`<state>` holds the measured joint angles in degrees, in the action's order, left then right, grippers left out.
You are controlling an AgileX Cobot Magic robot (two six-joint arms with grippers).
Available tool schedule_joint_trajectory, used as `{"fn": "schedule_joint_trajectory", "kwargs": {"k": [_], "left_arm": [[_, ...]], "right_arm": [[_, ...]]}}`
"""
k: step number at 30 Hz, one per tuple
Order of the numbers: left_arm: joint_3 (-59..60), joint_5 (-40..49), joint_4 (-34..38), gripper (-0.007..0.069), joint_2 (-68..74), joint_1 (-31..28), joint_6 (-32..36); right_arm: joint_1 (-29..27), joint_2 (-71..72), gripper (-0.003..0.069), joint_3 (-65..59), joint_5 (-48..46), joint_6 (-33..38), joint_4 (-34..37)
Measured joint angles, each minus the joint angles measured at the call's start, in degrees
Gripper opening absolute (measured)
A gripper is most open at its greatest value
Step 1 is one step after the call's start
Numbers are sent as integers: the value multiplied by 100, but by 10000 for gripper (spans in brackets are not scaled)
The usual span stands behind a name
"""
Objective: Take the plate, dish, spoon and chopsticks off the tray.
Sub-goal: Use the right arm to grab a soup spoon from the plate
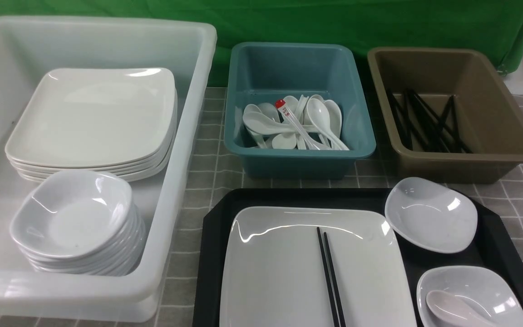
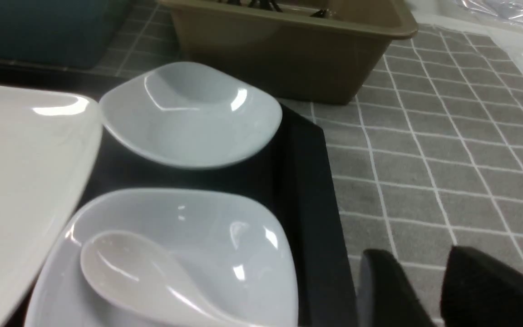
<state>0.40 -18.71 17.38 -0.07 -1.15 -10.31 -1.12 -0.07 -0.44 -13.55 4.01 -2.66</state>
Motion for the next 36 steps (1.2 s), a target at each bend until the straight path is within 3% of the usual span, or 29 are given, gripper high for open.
{"fn": "schedule_joint_trajectory", "kwargs": {"k": [6,9,12,13,15,19,21,24,26,27,29,30,35,36], "left_arm": [[-164,-1535,-167,4,-2,0,-507],[-871,-1174,-172,4,-15,0,-637],[-2275,245,-190,4,190,0,-659],[-2362,360,-190,4,221,0,-659],[-3390,1779,-257,4,731,0,-659],[-4539,3799,-283,4,1715,0,-379],[-5322,5379,-288,4,2623,0,158],[-5655,6448,-253,4,3366,0,555],[-5743,7031,-173,4,3932,0,838],[-5750,7345,-77,4,4437,0,1082],[-5750,7436,-19,4,4699,0,1227],[-5750,7457,48,4,5076,0,1418],[-5750,7444,499,1,5874,78,1916],[-5750,7444,499,1,5874,93,1916]], "right_arm": [[0,0,238,0,381,-80,77],[0,0,238,0,795,-818,615],[0,0,238,0,1765,-2535,1276],[0,0,238,0,1820,-2636,1319],[0,0,238,0,2338,-3502,1461],[0,0,238,0,2635,-3888,1525],[0,0,238,0,2827,-4063,1545],[36,5,230,29,2958,-4144,1429],[165,-2,200,280,2566,-4205,1046],[449,-201,120,1049,1677,-4194,266],[629,-404,78,1477,1113,-4099,83],[921,-809,45,2073,131,-3835,-89],[2220,-2893,25,3731,-2569,-2838,-203],[2274,-2893,25,3777,-2569,-2800,-203]]}}
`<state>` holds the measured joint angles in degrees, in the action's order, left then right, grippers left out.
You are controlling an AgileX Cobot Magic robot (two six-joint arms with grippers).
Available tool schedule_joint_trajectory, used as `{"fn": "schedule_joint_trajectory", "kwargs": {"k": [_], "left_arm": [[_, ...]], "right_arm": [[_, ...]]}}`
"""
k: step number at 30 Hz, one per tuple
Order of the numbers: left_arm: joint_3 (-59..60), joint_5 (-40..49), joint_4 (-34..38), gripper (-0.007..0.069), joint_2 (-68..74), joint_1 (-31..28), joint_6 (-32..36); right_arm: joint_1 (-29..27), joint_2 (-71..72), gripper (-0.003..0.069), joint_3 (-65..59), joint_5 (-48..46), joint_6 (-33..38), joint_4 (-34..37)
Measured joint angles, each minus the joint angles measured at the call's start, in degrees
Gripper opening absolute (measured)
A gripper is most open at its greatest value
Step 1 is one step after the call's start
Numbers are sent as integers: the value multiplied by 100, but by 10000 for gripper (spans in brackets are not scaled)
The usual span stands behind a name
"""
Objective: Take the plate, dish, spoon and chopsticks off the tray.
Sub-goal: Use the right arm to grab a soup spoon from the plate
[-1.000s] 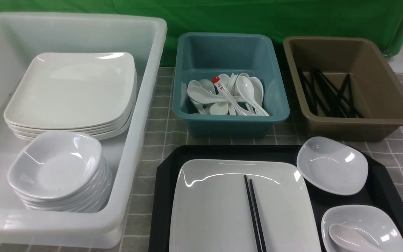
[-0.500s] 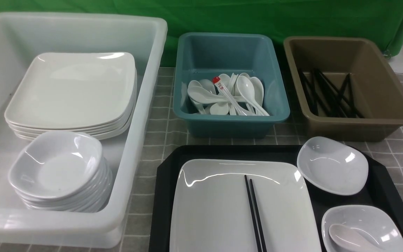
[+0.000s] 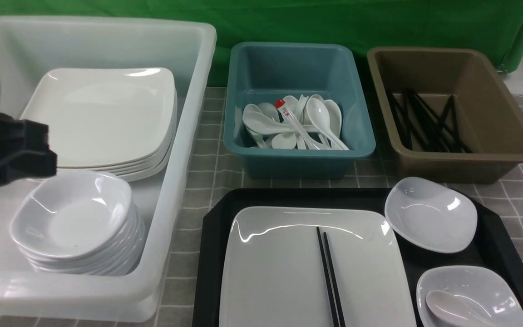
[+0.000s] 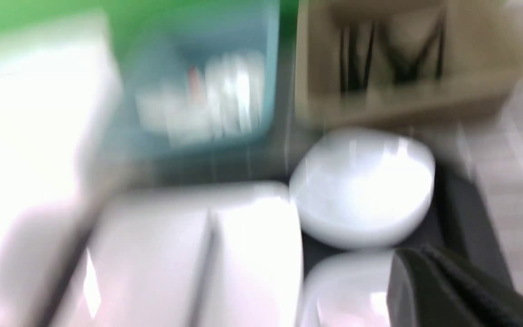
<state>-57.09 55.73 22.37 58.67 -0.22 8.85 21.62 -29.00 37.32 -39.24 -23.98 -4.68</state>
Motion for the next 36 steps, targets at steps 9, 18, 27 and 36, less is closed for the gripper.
{"fn": "schedule_joint_trajectory", "kwargs": {"k": [9,18,27,36], "left_arm": [[-6,360,-373,0,209,1264,-31],[-6,598,-483,0,277,1849,499],[-10,-27,-478,0,1107,3297,578],[-17,-464,-452,0,1838,4037,578]], "right_arm": [[1177,-3772,150,988,-1334,1476,-665],[549,-5260,309,993,-1326,2097,-795],[177,-5844,437,999,-1110,2463,-834],[172,-6393,402,1036,-924,2522,-838]]}}
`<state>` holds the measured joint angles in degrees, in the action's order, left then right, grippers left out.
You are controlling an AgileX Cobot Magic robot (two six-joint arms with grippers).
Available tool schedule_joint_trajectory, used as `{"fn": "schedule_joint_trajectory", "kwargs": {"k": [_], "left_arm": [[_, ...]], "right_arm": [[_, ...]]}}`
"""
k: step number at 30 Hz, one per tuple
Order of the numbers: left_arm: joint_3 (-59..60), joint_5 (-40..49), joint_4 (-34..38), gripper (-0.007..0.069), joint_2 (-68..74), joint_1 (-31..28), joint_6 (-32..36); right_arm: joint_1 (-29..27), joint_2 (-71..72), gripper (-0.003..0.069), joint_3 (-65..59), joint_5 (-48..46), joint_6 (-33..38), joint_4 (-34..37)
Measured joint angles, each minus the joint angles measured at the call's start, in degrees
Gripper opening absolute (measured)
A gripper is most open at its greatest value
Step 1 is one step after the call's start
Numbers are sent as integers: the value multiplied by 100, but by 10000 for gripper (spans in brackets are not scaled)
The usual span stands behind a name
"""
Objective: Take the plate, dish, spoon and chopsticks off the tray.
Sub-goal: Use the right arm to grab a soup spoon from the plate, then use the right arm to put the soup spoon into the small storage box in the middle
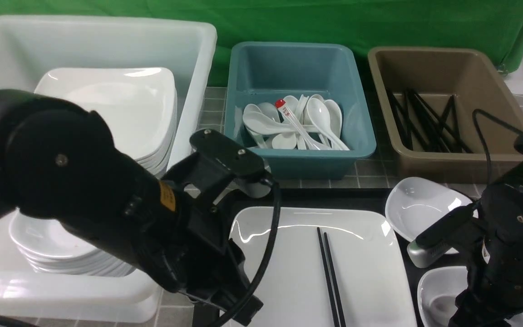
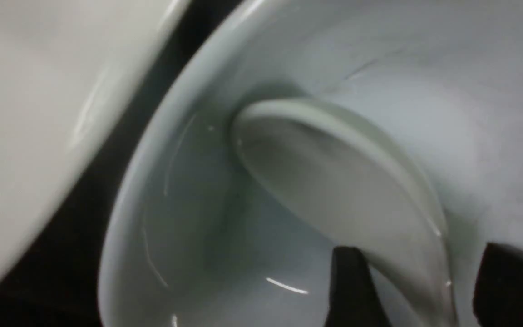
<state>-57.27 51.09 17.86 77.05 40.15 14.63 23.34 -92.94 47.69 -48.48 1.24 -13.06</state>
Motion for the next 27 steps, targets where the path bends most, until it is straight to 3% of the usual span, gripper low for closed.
{"fn": "schedule_joint_trajectory", "kwargs": {"k": [4,6,7,13,18,23,27], "left_arm": [[0,-55,-6,0,22,0,0],[0,-67,-6,0,22,0,0],[0,-82,-6,0,22,0,-16],[0,-417,-6,0,22,0,-150],[-26,-1374,0,1,24,0,-154],[-571,-1753,-305,1,39,-8,-254],[-1263,-1756,-822,1,39,-280,-888]], "right_arm": [[0,-100,348,8,39,3,-3],[0,-142,225,30,10,17,9],[0,-142,206,71,-49,18,18],[0,-140,206,495,-559,-4,138],[0,328,206,1008,-650,-21,708],[0,965,206,1492,882,274,1691],[0,700,206,2214,2080,728,2578]]}}
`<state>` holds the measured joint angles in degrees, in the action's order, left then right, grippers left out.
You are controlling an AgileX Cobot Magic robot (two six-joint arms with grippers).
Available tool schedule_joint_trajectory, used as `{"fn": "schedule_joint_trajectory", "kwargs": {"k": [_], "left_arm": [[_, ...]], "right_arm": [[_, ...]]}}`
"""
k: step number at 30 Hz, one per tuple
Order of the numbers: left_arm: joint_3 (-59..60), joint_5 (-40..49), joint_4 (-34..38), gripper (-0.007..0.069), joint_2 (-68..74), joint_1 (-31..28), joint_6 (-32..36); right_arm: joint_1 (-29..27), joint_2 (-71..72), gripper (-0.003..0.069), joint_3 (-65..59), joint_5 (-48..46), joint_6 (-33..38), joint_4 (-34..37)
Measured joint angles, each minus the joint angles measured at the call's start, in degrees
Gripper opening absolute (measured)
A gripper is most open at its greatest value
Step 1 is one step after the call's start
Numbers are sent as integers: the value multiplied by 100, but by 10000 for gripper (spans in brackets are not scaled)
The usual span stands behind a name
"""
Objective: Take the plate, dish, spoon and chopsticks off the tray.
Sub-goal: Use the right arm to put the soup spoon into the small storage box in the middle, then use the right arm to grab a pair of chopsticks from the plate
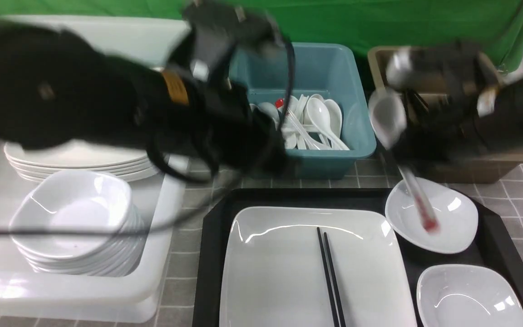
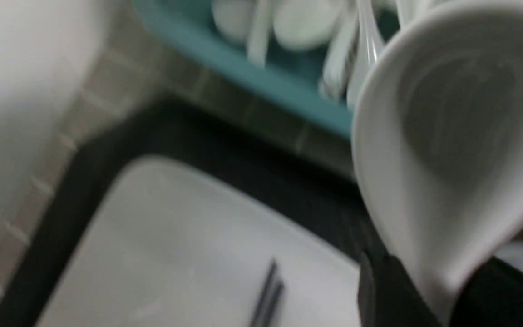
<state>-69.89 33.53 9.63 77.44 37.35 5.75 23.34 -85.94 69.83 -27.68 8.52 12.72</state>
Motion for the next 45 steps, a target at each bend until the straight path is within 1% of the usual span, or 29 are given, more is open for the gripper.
{"fn": "schedule_joint_trajectory", "kwargs": {"k": [2,6,8,11,12,13,17,18,19,21,23,24,25,26,27,29,31,32,33,36,37,40,41,43,45], "left_arm": [[-220,76,-105,1,0,-267,-248],[-329,548,-154,1,-19,-645,-374],[-329,1094,-154,1,-19,-706,-357],[-329,1630,-136,1,-12,-706,-205],[-329,1757,-109,1,-12,-706,-154],[-329,1878,-93,1,-12,-706,-128],[-329,2034,32,1,-39,-706,-105],[-329,2027,111,1,-55,-706,-62],[-329,2018,174,1,-71,-706,8],[-329,2007,327,1,-111,-706,227],[-329,2055,473,1,-133,-706,441],[-329,2121,513,1,-140,-706,507],[-329,2151,525,1,-140,-706,520],[-329,2213,544,1,-140,-706,556],[-285,2266,568,1,-162,-706,606],[-170,2305,600,1,-179,-706,618],[-52,2351,600,1,-179,-706,624],[48,2397,600,1,-179,-706,637],[159,2426,594,1,-179,-706,651],[439,2461,594,1,-179,-706,669],[510,2468,594,1,-179,-706,674],[689,2485,594,1,-179,-706,707],[745,2485,588,1,-179,-706,720],[806,2477,588,1,-179,-706,757],[830,2477,588,1,-179,-706,812]], "right_arm": [[0,-389,206,504,269,121,212],[0,-1473,206,1743,562,37,338],[0,-2090,206,2321,620,-165,355],[0,-2721,218,2980,628,-355,369],[0,-2850,236,3126,586,-436,369],[0,-2977,272,3279,486,-527,369],[0,-3067,477,3607,-95,-657,276],[0,-3030,512,3669,-268,-647,261],[0,-2960,544,3734,-541,-618,235],[0,-2769,561,3842,-1186,-530,213],[0,-2470,516,3953,-2079,-351,203],[0,-2291,467,3965,-2556,-258,203],[0,-2219,444,3965,-2757,-224,203],[0,-2079,391,3965,-3161,-164,203],[11,-1739,262,3834,-3779,-145,203],[63,-1396,142,3420,-3898,-194,194],[162,-1217,105,2996,-3898,-338,179],[276,-1104,104,2689,-3891,-489,160],[434,-1024,118,2276,-3870,-611,110],[976,-959,238,1206,-3514,-995,-243],[1138,-959,294,933,-3302,-1178,-389],[1595,-972,428,144,-2523,-1632,-930],[1786,-987,487,-97,-2165,-1914,-1272],[1959,-1025,540,-389,-1800,-2361,-1661],[2023,-1101,575,-578,-1537,-2700,-1956]]}}
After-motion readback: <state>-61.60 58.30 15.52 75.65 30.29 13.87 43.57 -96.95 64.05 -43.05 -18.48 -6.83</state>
